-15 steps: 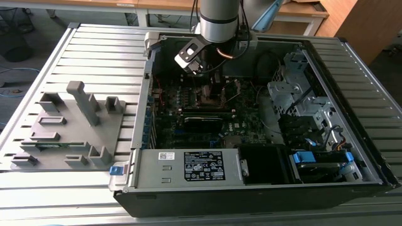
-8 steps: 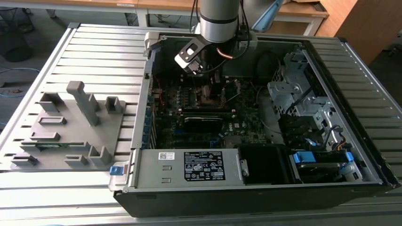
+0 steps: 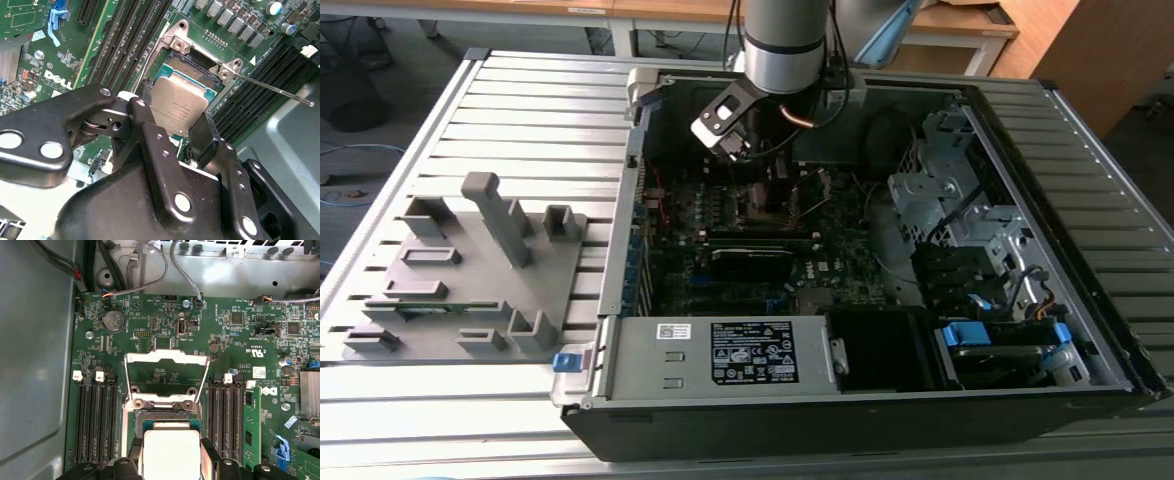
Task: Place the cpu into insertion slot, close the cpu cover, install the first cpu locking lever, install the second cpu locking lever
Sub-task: 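Place the cpu into insertion slot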
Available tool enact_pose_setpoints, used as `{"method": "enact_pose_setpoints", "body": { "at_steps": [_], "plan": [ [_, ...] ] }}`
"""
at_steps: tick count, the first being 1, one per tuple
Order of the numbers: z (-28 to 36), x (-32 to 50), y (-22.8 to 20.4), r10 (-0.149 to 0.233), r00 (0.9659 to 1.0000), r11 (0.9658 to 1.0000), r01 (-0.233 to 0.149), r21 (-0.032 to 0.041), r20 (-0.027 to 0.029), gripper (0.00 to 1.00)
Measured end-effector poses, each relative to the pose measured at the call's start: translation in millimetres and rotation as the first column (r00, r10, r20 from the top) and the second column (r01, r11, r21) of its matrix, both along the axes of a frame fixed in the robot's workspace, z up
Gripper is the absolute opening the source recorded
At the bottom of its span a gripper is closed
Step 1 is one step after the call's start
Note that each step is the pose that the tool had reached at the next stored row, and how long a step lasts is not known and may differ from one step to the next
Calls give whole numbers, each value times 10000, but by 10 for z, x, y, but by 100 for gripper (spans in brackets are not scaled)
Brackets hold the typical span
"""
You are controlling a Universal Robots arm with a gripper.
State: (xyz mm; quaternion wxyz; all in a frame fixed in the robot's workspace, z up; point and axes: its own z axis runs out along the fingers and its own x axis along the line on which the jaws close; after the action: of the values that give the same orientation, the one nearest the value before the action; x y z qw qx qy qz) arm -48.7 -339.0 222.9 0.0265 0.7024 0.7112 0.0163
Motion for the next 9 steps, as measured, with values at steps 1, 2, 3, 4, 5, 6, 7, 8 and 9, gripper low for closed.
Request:
{"method": "enact_pose_setpoints", "body": {
  "at_steps": [1, 2, 3, 4, 5, 6, 7, 8, 9],
  "plan": [
    [-1, 0, 0, 0, 10000, 10000, 0, 1, 0, 54],
    [-3, 0, 4, -1, 10000, 10000, 1, 5, 3, 54],
    [-4, 0, 13, -1, 10000, 10000, 1, 5, 3, 54],
    [-5, 0, 24, 0, 10000, 10000, 0, 4, 2, 54],
    [-7, 0, 31, 0, 10000, 10000, 0, 3, 2, 54],
    [-12, 0, 34, 0, 10000, 10000, 0, 5, 3, 54],
    [-21, 1, 36, 1, 10000, 10000, -1, 5, 3, 54],
    [-33, 1, 36, 2, 10000, 10000, -2, 4, 2, 54],
    [-47, 0, 36, 1, 10000, 10000, -1, 4, 2, 54]
  ]
}}
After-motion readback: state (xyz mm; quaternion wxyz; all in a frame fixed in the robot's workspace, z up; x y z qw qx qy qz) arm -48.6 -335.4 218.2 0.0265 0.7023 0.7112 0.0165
